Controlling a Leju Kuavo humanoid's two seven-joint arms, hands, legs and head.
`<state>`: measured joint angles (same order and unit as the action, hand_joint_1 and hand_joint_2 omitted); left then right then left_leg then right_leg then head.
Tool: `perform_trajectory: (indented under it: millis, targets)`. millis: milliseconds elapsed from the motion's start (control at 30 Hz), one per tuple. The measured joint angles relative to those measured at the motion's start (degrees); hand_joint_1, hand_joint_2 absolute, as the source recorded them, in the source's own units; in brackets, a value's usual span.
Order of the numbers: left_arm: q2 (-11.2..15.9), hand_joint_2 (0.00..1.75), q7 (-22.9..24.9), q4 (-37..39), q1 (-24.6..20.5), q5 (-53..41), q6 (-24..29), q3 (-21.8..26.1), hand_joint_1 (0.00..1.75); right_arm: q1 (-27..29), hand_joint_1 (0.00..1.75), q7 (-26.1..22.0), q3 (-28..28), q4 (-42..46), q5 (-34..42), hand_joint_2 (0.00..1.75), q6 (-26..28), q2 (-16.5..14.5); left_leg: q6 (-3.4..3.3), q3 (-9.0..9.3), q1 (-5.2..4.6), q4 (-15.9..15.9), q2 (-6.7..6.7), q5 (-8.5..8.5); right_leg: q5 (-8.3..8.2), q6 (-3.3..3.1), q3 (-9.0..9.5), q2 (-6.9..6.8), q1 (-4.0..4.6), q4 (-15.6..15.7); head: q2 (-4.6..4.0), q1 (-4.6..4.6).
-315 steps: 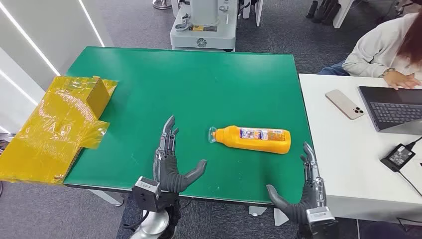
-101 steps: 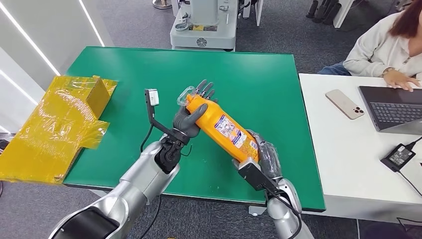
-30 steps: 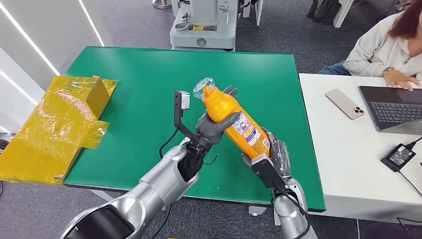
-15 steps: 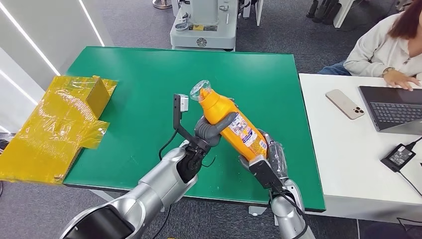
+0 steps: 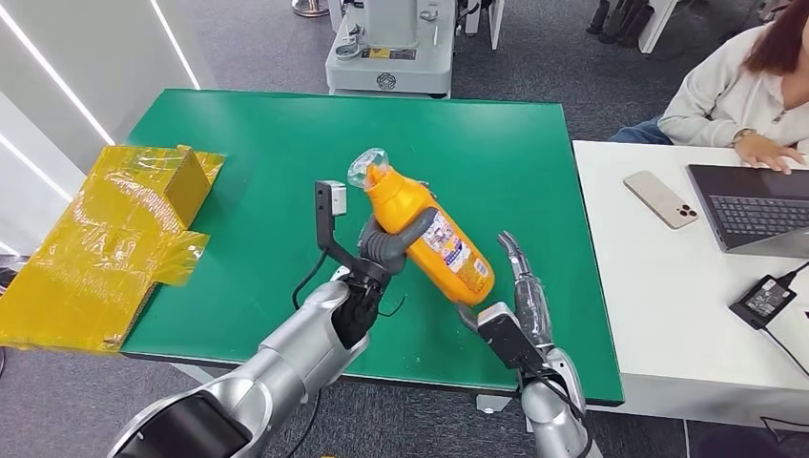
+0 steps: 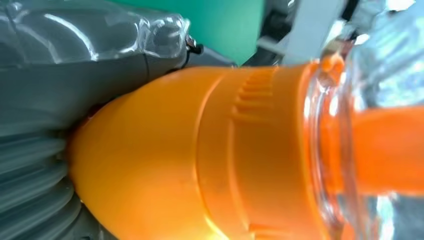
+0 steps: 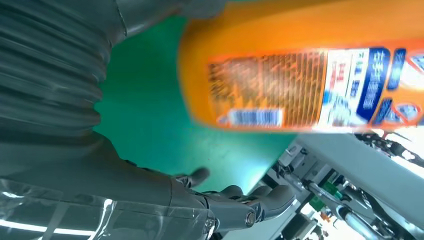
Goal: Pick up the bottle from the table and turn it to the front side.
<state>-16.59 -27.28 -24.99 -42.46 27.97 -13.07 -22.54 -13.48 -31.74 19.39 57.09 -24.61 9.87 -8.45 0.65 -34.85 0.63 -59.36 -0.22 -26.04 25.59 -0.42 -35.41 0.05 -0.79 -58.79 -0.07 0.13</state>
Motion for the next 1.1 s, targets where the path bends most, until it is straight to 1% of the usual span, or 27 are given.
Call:
perform_trajectory:
  millis: [67,267,500,533,600,667,700,767,800,867,900,1000,1067,1100]
  targets:
    - [0.97,1.75,-1.51,-1.42,-0.19,-1.52,2.36,0.01,1.75,1.31,0.00,0.12,0.02,2.37,-0.44,1.75,0.00,0.23,0.00,0.00,0.00,0.00,0.00,0.00,0.00,0.00,0.00,0.00,0.00,0.00,0.00,0.01]
    - [3.57,1.75,-3.59,-6.54,-0.40,-8.07,7.51,0.75,1.75,4.75,0.00,0.69,0.42,9.53,-1.13,1.75,-0.49,1.12,0.00,-0.01,0.00,0.02,0.00,0.00,0.00,0.00,0.00,0.00,0.00,0.00,0.00,0.00]
    - [5.79,1.75,-5.36,-12.23,-0.07,-19.74,15.93,4.29,1.75,7.69,0.00,0.68,2.59,18.02,-0.78,1.75,-1.70,2.48,0.00,0.00,0.00,0.02,0.01,0.00,0.00,0.00,0.00,0.01,0.00,0.00,0.00,0.01]
    - [6.11,1.75,-5.96,-12.82,0.03,-22.26,18.24,4.71,1.75,7.81,0.00,0.67,3.00,18.85,-0.62,1.75,-1.97,2.63,0.00,0.00,0.00,0.02,0.01,0.00,0.00,0.00,0.00,0.01,0.00,0.00,0.00,0.01]
    - [6.90,1.75,-7.08,-13.96,0.09,-29.77,25.17,5.09,1.75,7.88,0.00,0.66,3.74,20.11,-0.28,1.75,-2.54,2.86,0.01,0.01,0.01,0.02,0.02,0.01,0.00,0.00,0.00,0.02,0.01,-0.01,0.00,0.01]
    - [7.73,1.75,-7.32,-15.03,-0.05,-38.03,31.91,5.08,1.75,7.87,0.00,0.64,4.31,20.91,-0.02,1.75,-3.03,2.98,0.01,0.01,0.01,0.02,0.01,0.01,0.00,0.00,0.00,0.01,0.01,-0.01,0.00,0.00]
    - [8.10,1.75,-7.09,-15.52,-0.17,-41.83,34.31,5.08,1.75,7.85,0.00,0.63,4.51,21.20,0.04,1.75,-3.17,3.01,0.01,0.01,0.01,0.02,0.00,0.01,0.00,0.00,0.00,0.00,0.01,-0.01,0.00,0.00]
    - [8.86,1.75,-5.68,-16.11,-0.56,-49.90,38.79,4.97,1.75,7.71,0.00,0.46,4.79,21.58,0.18,1.75,-3.54,3.06,0.02,0.00,0.01,0.02,0.00,0.01,0.00,-0.01,0.00,-0.01,0.01,-0.02,0.00,0.01]
    - [9.32,1.75,-4.29,-16.21,-0.88,-55.50,41.98,4.80,1.75,7.59,0.00,0.24,4.92,21.71,0.31,1.75,-3.83,3.11,0.02,0.00,0.01,0.02,0.03,0.02,0.00,-0.01,0.00,0.02,0.01,-0.03,0.00,0.00]
    - [10.41,1.75,-0.36,-16.15,-1.77,-68.57,48.20,4.32,1.75,7.17,0.00,-0.17,5.17,21.80,0.68,1.75,-4.46,3.22,0.02,0.01,0.01,0.02,0.08,0.01,-0.01,-0.01,0.00,0.07,0.01,-0.04,0.00,0.00]
    - [10.97,1.75,1.86,-16.06,-2.28,-75.43,50.12,4.12,1.75,6.81,0.00,-0.29,5.30,21.80,0.91,1.75,-4.71,3.27,0.02,0.01,0.01,0.02,0.09,0.01,-0.01,-0.01,0.00,0.08,0.01,-0.04,0.00,-0.01]
    - [12.40,1.75,8.21,-15.61,-3.44,-92.17,51.22,3.90,1.75,5.25,0.00,-0.33,5.63,21.63,1.64,1.75,-5.13,3.38,0.02,0.02,0.00,0.01,0.08,0.02,-0.01,-0.01,0.00,0.07,0.00,-0.04,0.00,0.00]
    - [13.12,1.75,11.94,-15.08,-3.85,-100.40,51.27,3.74,1.75,4.26,0.00,-0.33,5.71,21.33,2.17,1.75,-5.35,3.44,0.02,0.03,0.00,0.01,0.09,0.02,-0.02,-0.02,0.00,0.08,0.00,-0.04,0.00,0.01]
    - [13.42,1.75,13.16,-14.81,-3.99,-103.00,51.28,3.64,1.75,3.85,0.00,-0.33,5.72,21.16,2.35,1.75,-5.48,3.47,0.02,0.03,0.00,0.01,0.09,0.02,-0.02,-0.02,0.00,0.08,0.00,-0.04,0.00,0.01]
